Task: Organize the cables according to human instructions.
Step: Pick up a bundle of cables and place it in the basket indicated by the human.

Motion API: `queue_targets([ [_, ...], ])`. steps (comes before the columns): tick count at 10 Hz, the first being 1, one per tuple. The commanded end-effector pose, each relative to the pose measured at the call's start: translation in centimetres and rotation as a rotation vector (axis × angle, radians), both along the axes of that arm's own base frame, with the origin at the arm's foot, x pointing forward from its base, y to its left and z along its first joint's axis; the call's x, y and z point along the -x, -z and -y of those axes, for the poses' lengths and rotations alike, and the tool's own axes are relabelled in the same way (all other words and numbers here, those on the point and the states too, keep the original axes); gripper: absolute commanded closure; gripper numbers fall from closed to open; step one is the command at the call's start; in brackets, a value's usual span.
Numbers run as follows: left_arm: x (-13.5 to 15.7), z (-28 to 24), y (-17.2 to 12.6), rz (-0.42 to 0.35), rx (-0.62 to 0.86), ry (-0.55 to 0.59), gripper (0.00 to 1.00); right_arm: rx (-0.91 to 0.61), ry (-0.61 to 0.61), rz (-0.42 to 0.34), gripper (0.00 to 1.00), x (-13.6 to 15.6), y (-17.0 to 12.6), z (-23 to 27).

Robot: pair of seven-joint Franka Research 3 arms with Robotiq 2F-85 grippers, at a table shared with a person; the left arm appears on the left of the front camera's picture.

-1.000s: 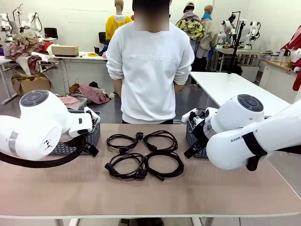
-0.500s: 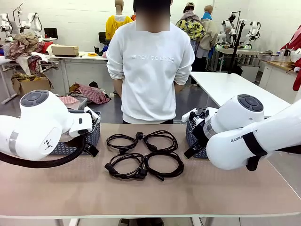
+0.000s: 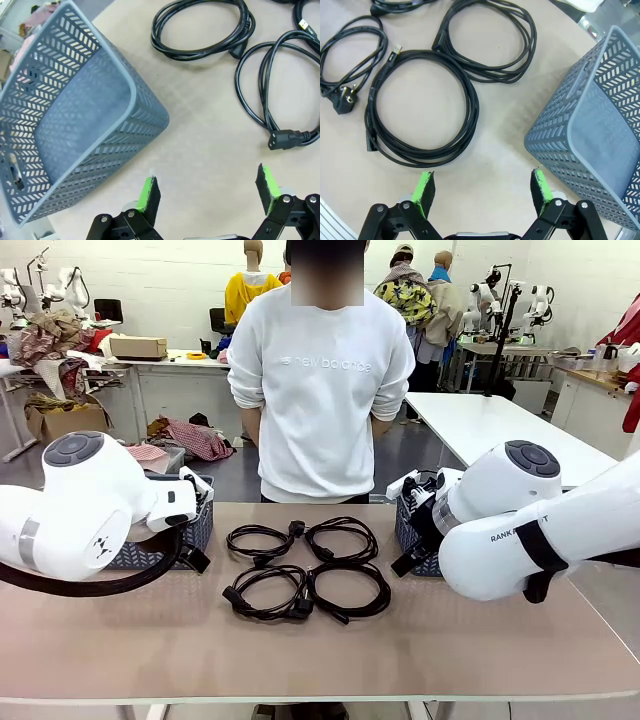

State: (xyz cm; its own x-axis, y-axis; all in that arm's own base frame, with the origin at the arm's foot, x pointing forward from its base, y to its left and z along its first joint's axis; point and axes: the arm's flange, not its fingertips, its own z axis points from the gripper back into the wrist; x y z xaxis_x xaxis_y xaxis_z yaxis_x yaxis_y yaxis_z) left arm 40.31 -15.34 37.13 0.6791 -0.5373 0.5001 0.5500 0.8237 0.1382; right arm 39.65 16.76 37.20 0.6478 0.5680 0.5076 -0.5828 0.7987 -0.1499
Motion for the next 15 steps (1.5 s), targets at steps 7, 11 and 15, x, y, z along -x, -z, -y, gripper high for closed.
queue_targets([
  [7,0.2,-6.1,-9.8,0.021,0.124,0.296,0.0,-0.154,-0.282,0.089,0.0,1.3,-6.7,7.6],
  [11,-0.4,-8.7,-11.4,0.055,0.104,0.49,0.0,-0.214,-0.402,0.129,0.0,1.7,-8.0,10.4],
  [15,-1.1,-10.6,-11.7,0.082,0.141,0.52,0.0,-0.291,-0.435,0.18,0.0,2.1,-8.6,13.5],
])
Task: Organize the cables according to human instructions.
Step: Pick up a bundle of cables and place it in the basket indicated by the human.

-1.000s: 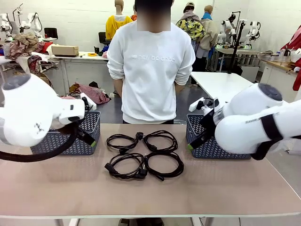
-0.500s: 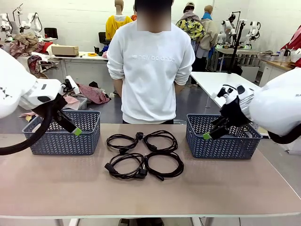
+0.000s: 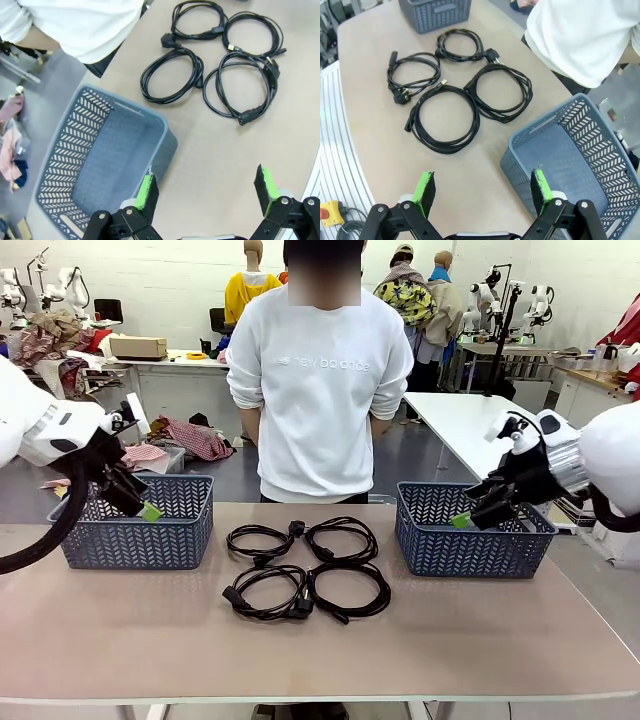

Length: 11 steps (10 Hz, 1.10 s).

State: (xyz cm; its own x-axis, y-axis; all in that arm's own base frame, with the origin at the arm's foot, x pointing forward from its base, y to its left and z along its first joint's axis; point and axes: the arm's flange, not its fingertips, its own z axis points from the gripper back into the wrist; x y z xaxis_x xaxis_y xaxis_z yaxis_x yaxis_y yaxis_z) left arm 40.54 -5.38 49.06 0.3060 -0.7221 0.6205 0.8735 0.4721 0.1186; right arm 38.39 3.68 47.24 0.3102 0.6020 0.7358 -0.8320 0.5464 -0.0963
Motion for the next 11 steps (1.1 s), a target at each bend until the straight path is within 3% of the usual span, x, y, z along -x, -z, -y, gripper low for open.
queue_targets([
  [1,-1.1,-0.9,0.2,-0.002,0.028,0.008,0.0,-0.047,-0.043,0.017,0.0,0.9,1.3,0.8],
  [11,-1.2,-1.7,-0.2,0.008,0.021,-0.023,0.0,-0.041,-0.03,0.002,0.0,0.1,0.4,0.7],
])
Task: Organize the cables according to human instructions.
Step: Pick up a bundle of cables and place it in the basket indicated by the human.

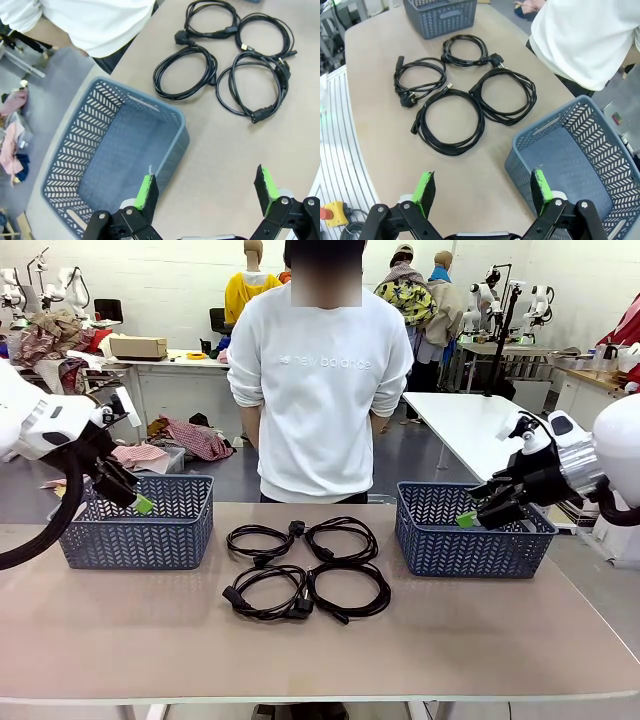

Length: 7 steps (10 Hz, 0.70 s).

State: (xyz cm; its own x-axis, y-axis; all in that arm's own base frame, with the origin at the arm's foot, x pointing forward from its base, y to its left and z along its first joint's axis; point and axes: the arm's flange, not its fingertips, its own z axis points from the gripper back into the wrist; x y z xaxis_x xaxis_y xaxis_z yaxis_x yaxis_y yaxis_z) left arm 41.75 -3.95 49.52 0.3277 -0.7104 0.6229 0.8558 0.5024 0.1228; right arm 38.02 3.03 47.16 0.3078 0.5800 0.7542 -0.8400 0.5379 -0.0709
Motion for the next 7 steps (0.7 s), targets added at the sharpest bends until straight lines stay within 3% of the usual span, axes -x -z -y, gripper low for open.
queue_targets([
  [1,-0.01,-0.29,0.28,0.003,0.02,0.012,0.0,-0.006,-0.016,0.009,0.0,-0.26,0.27,0.08],
  [7,-0.01,-0.29,0.28,0.003,0.02,0.012,0.0,-0.006,-0.016,0.009,0.0,-0.26,0.27,0.08],
])
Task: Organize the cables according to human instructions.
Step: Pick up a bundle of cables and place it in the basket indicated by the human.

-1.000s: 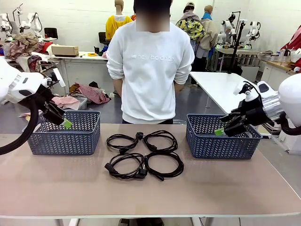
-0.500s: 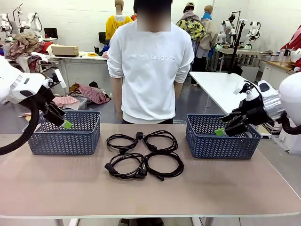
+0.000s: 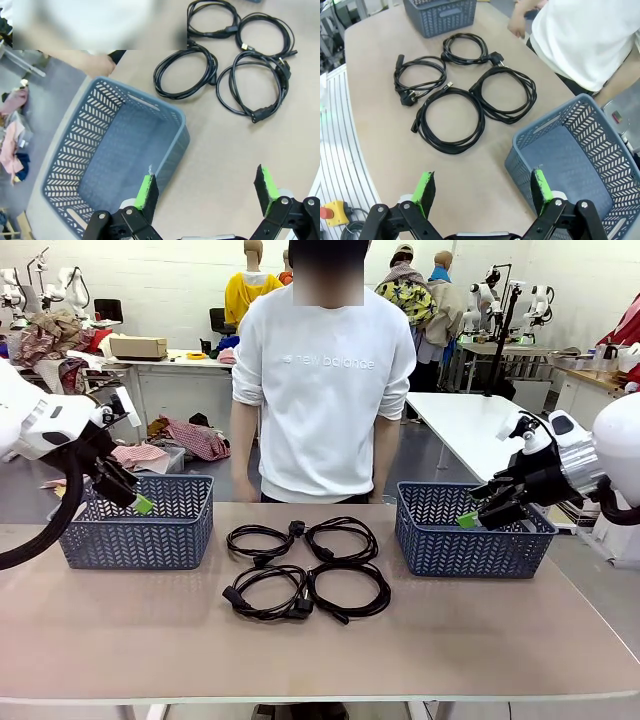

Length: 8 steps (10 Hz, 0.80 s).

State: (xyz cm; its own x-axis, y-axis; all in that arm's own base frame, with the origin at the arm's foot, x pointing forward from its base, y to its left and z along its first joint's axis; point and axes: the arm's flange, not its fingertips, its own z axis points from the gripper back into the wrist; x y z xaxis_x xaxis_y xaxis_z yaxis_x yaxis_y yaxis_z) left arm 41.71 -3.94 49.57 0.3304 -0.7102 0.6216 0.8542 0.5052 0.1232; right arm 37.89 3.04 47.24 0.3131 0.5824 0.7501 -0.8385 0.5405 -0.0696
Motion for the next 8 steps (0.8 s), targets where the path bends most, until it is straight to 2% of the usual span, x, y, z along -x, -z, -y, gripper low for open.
queue_targets([
  [1,-0.05,-0.27,0.33,0.004,0.022,0.015,0.0,-0.01,-0.019,0.014,0.0,-0.39,0.35,0.09],
  [8,-0.05,-0.27,0.33,0.004,0.022,0.015,0.0,-0.01,-0.019,0.014,0.0,-0.39,0.35,0.09],
])
